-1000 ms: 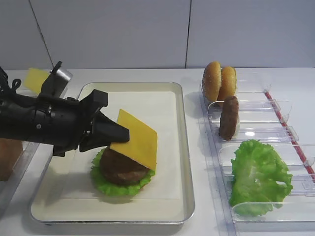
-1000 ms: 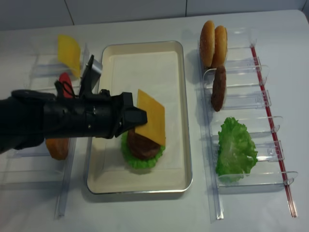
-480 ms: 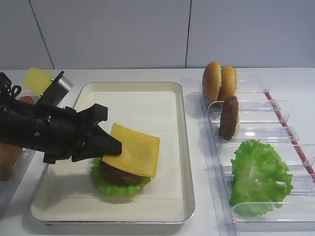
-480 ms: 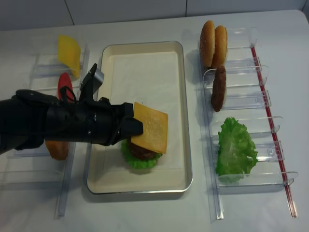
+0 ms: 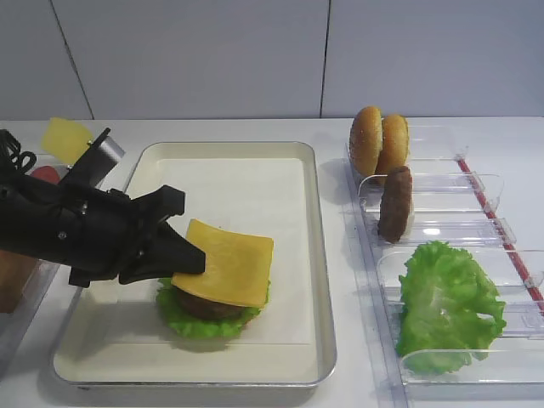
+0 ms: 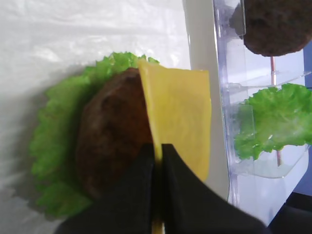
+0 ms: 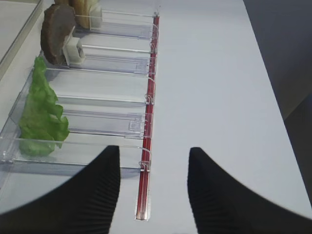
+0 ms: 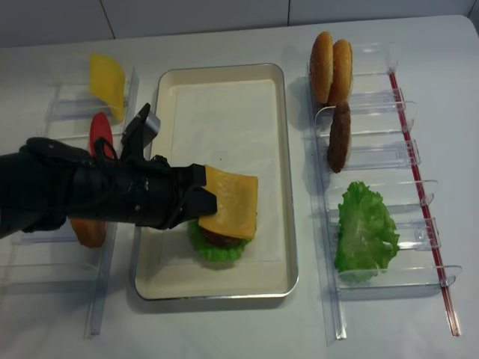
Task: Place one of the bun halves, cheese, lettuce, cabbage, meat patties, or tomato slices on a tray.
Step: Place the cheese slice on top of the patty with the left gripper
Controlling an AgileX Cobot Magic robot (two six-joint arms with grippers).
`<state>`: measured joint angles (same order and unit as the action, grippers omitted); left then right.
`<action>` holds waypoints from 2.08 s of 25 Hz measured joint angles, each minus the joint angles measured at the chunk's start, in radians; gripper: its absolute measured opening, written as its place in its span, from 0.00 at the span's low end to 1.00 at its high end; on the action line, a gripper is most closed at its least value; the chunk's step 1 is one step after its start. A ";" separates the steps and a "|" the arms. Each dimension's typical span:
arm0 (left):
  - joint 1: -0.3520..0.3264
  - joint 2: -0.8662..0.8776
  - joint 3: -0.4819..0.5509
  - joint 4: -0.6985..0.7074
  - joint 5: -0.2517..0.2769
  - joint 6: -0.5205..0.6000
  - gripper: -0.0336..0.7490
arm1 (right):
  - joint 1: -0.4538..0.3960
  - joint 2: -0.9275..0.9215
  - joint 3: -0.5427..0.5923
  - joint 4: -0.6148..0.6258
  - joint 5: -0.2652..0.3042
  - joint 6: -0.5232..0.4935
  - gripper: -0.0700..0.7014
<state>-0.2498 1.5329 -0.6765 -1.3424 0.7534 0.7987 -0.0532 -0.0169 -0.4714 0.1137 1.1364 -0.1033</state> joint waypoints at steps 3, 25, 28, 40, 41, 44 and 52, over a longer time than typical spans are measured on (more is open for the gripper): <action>0.000 0.000 0.000 0.002 0.000 -0.004 0.03 | 0.000 0.000 0.000 0.000 0.000 0.000 0.51; 0.000 0.000 0.000 0.026 0.000 -0.014 0.19 | 0.000 0.000 0.000 0.000 -0.002 0.000 0.51; 0.000 0.000 0.000 0.028 0.000 -0.019 0.19 | 0.000 0.000 0.000 0.000 -0.002 0.000 0.51; 0.000 0.000 -0.113 0.328 0.000 -0.268 0.19 | 0.000 0.000 0.000 0.000 -0.002 0.000 0.51; 0.000 0.000 -0.125 0.353 0.005 -0.288 0.19 | 0.000 0.000 0.000 0.000 -0.002 0.000 0.51; 0.000 0.000 -0.176 0.477 0.034 -0.387 0.19 | 0.000 0.000 0.000 0.000 -0.002 0.000 0.51; 0.000 0.000 -0.364 0.925 0.243 -0.693 0.19 | 0.000 0.000 0.000 0.000 -0.002 0.000 0.51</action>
<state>-0.2498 1.5329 -1.0404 -0.4172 0.9968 0.1058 -0.0532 -0.0169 -0.4714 0.1137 1.1344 -0.1033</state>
